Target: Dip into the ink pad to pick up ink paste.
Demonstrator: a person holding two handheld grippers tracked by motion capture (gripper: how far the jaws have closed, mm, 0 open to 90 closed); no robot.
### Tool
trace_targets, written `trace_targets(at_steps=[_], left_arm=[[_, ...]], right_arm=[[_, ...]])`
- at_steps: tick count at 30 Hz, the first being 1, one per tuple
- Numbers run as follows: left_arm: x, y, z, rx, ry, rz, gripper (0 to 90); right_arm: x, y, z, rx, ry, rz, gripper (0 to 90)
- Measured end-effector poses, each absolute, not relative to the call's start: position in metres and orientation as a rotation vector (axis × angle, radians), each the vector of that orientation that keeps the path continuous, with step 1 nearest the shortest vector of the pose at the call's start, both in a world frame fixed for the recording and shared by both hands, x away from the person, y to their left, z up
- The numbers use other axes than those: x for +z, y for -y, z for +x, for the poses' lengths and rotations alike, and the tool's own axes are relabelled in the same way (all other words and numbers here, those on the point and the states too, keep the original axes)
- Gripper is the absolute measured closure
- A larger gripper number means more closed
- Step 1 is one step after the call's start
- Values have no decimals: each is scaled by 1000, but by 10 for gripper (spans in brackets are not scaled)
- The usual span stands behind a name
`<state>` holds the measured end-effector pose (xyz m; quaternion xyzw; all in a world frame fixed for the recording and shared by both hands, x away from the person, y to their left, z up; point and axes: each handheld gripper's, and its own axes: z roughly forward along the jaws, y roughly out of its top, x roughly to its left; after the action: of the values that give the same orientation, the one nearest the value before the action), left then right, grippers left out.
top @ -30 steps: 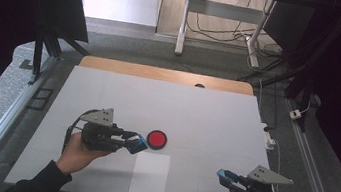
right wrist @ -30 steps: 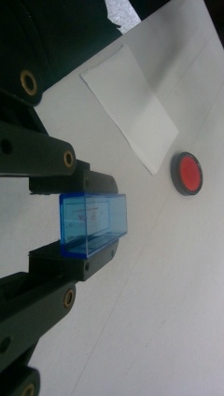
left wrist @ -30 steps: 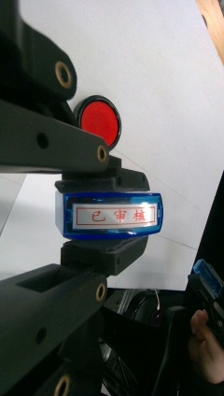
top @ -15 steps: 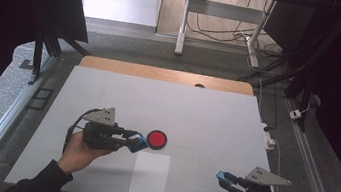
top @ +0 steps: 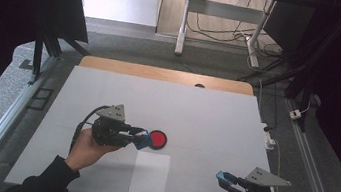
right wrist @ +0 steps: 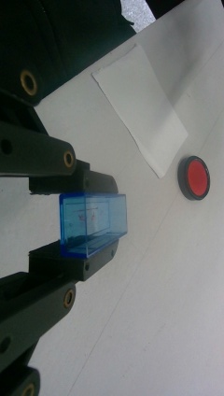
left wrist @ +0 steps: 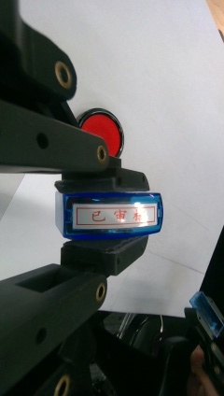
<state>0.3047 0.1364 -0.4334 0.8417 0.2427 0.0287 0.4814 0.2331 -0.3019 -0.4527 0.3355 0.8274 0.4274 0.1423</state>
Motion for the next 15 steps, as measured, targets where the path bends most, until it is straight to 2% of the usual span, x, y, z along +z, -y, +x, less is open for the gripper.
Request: trace_targets(at_steps=[15], left_arm=[[-441, -117, 328, 111, -642, 2125, 701]], right_arm=[[-451, 301, 233, 1234, -2383, 960, 690]])
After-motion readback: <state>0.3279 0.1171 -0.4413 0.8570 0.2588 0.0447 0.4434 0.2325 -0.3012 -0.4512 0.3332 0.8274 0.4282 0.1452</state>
